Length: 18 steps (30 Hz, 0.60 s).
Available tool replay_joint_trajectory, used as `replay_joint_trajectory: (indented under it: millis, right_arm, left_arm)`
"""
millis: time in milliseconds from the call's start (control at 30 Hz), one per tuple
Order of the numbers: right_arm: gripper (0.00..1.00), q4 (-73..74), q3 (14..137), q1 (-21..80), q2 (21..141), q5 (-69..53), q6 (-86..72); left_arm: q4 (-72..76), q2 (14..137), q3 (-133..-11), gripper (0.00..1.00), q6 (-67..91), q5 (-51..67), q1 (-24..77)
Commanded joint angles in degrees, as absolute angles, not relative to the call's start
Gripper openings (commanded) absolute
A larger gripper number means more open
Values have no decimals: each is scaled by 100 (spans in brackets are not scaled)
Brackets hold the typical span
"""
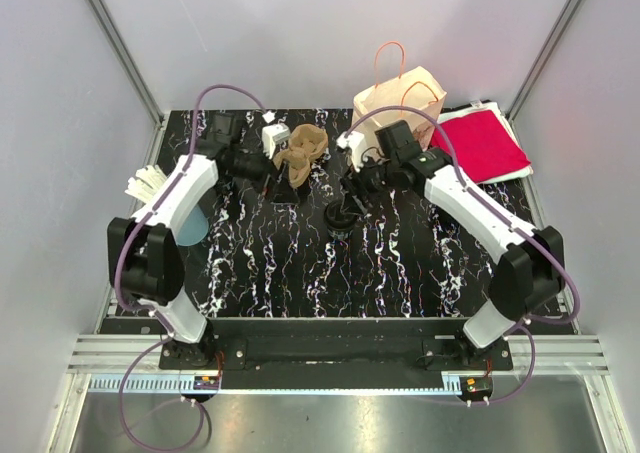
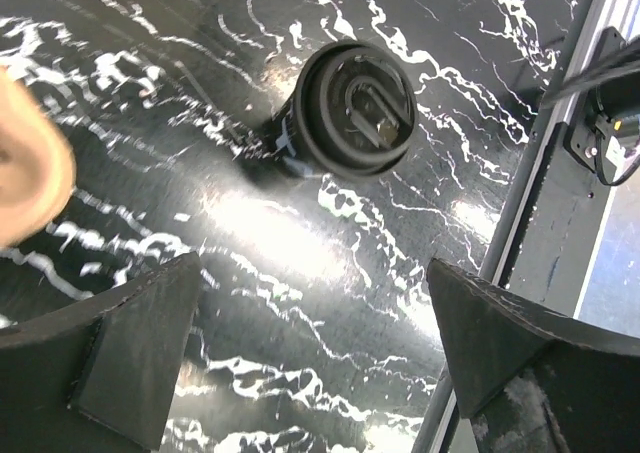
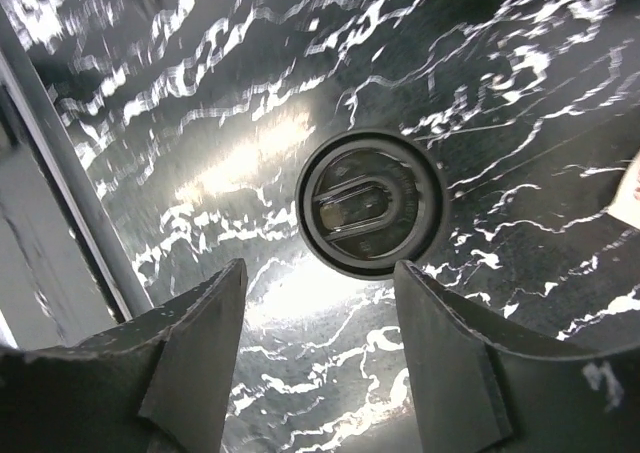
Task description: Pack the takeout coffee
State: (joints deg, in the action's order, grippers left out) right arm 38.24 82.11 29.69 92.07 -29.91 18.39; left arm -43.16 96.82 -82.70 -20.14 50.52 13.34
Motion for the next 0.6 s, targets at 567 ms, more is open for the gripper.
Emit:
replay_joint_trajectory:
  millis: [567]
  right_arm:
    - [50, 4447, 8886, 4025, 10160, -1916, 3129]
  left_arm:
    - [-4394, 8982, -7594, 99, -2531, 5563, 615]
